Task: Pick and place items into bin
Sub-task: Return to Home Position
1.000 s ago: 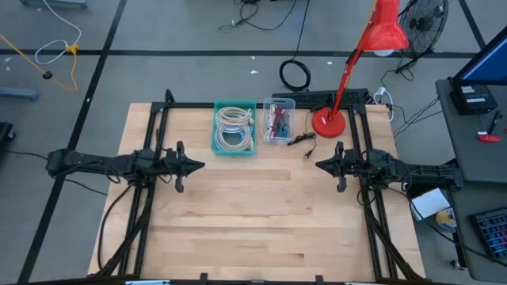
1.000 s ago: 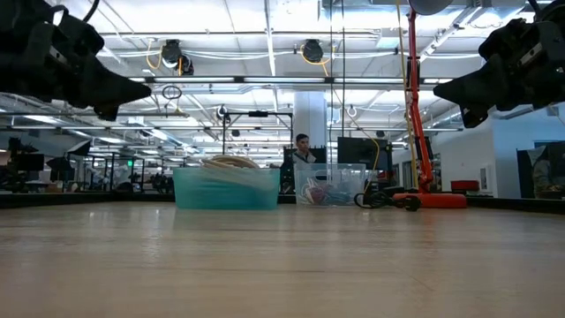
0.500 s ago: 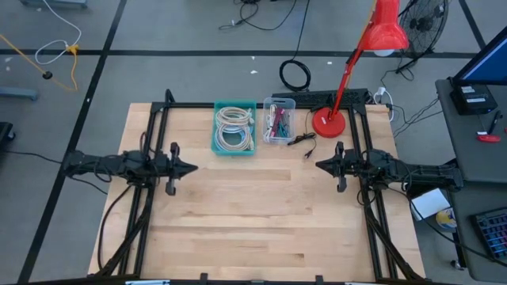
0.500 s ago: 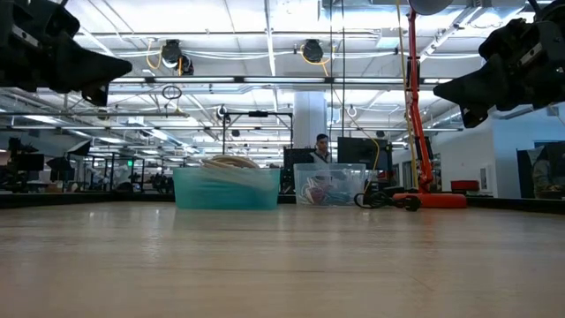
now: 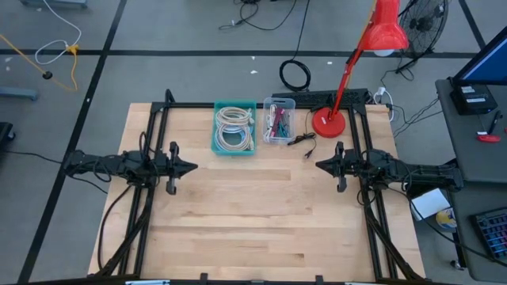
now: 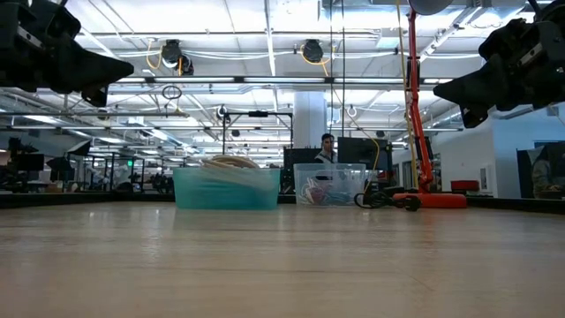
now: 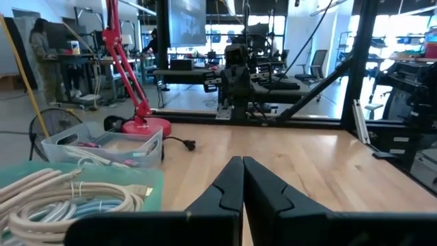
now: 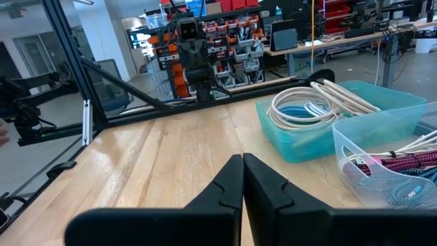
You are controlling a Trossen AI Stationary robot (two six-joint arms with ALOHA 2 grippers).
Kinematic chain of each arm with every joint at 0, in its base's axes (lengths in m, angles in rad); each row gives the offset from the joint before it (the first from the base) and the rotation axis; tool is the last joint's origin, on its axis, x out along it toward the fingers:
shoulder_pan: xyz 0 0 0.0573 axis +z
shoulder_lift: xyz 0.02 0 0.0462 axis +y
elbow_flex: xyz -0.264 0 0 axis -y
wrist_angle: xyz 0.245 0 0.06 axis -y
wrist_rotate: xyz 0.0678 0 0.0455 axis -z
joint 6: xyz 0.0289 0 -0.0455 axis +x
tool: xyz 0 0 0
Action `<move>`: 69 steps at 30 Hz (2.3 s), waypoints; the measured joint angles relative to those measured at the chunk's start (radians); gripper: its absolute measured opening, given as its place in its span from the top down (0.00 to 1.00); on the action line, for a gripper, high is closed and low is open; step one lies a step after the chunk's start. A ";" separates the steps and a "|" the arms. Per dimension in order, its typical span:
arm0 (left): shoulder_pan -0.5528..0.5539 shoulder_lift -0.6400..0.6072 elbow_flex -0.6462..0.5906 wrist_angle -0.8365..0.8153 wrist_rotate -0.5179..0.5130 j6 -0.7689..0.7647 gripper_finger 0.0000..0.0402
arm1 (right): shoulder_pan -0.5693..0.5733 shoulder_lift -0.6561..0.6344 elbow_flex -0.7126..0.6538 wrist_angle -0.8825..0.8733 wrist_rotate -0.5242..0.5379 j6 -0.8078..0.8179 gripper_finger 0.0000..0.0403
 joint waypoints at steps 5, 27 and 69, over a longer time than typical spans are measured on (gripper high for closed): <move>0.000 0.000 0.000 0.005 0.000 -0.004 0.97 | 0.000 0.000 0.000 0.000 0.000 0.000 1.00; 0.000 0.000 -0.003 0.031 0.000 -0.001 0.99 | 0.000 0.000 0.000 -0.001 0.000 0.000 1.00; 0.000 0.000 -0.002 0.032 0.001 0.000 0.94 | 0.000 0.000 0.000 -0.001 0.000 0.000 1.00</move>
